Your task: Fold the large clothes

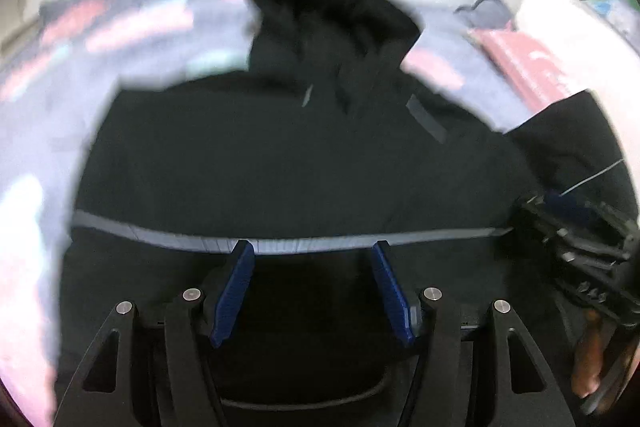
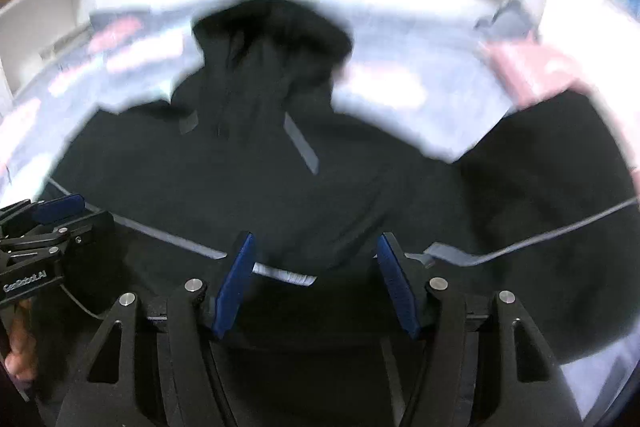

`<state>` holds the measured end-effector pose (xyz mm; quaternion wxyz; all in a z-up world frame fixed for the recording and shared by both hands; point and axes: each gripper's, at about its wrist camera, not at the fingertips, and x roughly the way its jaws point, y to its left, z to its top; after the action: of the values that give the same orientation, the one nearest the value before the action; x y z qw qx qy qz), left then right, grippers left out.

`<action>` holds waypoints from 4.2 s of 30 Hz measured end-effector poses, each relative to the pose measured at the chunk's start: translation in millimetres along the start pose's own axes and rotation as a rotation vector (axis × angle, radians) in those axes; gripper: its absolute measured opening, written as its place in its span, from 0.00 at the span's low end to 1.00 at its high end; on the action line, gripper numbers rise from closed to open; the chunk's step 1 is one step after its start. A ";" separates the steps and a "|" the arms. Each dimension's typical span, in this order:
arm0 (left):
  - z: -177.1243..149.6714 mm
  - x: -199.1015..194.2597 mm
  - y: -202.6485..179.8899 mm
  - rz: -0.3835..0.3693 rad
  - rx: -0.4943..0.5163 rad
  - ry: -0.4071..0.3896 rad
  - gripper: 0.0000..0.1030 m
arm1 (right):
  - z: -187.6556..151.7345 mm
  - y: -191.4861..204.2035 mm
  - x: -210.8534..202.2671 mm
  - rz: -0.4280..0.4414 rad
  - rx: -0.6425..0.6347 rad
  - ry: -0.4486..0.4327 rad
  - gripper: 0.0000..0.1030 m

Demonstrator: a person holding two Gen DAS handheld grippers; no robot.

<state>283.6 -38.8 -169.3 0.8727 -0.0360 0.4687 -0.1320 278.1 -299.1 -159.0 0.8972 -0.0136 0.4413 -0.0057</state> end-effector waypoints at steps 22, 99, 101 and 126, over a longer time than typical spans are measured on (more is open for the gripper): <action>-49.0 -40.5 -40.0 0.117 0.150 -0.077 0.62 | -79.4 -30.8 -59.5 0.168 0.078 -0.018 0.74; -38.9 80.3 -359.6 -0.287 0.382 0.085 0.63 | -136.9 -507.6 -117.5 0.036 0.818 -0.184 0.53; -39.3 78.6 -359.1 -0.284 0.382 0.084 0.63 | -128.9 -507.4 -111.7 0.049 0.825 -0.176 0.53; -32.4 -118.2 -98.9 0.023 0.128 -0.165 0.63 | 12.3 -152.8 -174.4 0.107 0.167 -0.283 0.18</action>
<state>175.1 -100.7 -73.4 0.9103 0.0146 0.3862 -0.1483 181.7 -447.7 -9.0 0.9475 0.0836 0.3084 0.0073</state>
